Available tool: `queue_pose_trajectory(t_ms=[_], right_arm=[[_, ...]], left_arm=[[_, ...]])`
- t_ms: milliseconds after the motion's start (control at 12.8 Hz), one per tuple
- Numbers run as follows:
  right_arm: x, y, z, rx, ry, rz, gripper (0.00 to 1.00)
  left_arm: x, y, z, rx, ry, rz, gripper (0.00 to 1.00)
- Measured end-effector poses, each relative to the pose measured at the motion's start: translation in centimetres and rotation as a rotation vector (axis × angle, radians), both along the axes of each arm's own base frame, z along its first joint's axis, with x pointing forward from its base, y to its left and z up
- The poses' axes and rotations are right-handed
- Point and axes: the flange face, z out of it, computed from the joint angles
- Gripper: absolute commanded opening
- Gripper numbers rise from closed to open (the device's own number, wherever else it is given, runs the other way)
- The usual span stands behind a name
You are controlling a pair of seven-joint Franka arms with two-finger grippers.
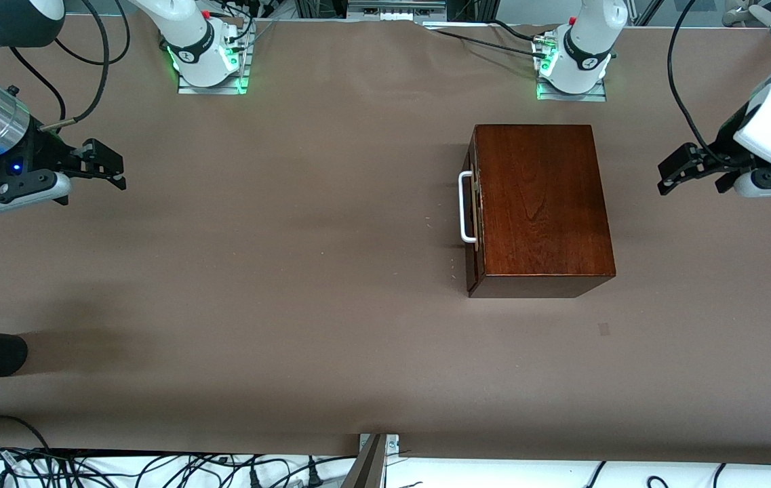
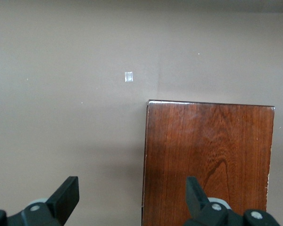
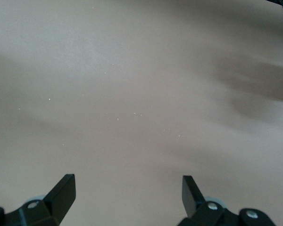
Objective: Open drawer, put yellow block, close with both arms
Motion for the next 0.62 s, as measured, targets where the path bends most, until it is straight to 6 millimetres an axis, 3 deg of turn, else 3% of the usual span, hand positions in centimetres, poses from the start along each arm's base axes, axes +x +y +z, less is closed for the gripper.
queue_pose_trajectory(t_ms=[623], right_arm=[[0.0, 0.0, 0.0, 0.0, 0.0, -0.001, 1.0]], left_arm=[[0.43, 0.41, -0.9, 0.0, 0.016, 0.007, 1.0]])
